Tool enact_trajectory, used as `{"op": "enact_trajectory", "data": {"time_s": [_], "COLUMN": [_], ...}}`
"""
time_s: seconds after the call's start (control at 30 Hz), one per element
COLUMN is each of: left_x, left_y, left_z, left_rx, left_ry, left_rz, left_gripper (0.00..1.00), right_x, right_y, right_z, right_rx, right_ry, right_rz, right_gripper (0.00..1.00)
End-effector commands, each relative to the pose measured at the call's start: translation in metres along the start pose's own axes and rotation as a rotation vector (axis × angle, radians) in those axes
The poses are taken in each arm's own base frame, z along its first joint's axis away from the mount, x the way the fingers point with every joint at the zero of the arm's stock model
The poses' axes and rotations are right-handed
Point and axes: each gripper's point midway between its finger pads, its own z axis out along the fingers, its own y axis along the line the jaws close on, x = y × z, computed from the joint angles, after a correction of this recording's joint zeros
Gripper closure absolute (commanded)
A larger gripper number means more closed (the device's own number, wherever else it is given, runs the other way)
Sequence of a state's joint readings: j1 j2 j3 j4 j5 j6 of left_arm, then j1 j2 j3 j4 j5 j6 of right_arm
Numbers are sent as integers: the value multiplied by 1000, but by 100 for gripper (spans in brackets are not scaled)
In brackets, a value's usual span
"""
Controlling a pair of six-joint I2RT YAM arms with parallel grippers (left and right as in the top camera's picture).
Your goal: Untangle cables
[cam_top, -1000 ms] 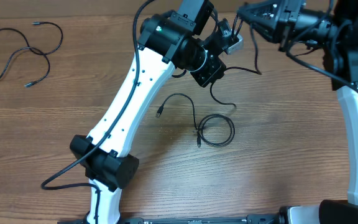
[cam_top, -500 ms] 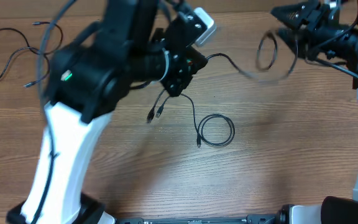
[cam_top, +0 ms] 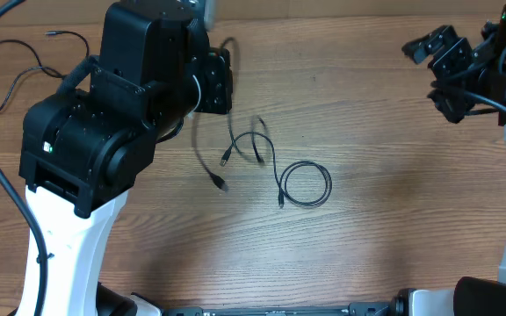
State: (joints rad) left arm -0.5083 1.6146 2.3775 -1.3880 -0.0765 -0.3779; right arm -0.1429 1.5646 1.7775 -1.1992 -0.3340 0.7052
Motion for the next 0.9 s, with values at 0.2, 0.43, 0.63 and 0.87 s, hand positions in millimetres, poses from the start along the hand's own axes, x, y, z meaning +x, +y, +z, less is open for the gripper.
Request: {"op": "enact_trajectory", "data": {"time_s": [0.2,0.43,0.63,0.87], "left_x": [-17,-9,-7,-11], "left_y": [-59,-94,-99,-98], "left_z": [-22,-38,-45,-49], "left_rx": [331,550,588,583], "left_ry": [-65,-26,-21,-44], "left_rz": [91,131,135,138], "left_gripper": [96,96,96,96], "right_x": [47,64,64,71], "right_y": [42,54,42,33], "right_z": [2,7,10,9], "right_rx": [-169,-172,-102,-74], "right_ry": [153,166,157,192], "right_rz": [-319,-390,-385,-394], "right_gripper": [0,0,0,0]}}
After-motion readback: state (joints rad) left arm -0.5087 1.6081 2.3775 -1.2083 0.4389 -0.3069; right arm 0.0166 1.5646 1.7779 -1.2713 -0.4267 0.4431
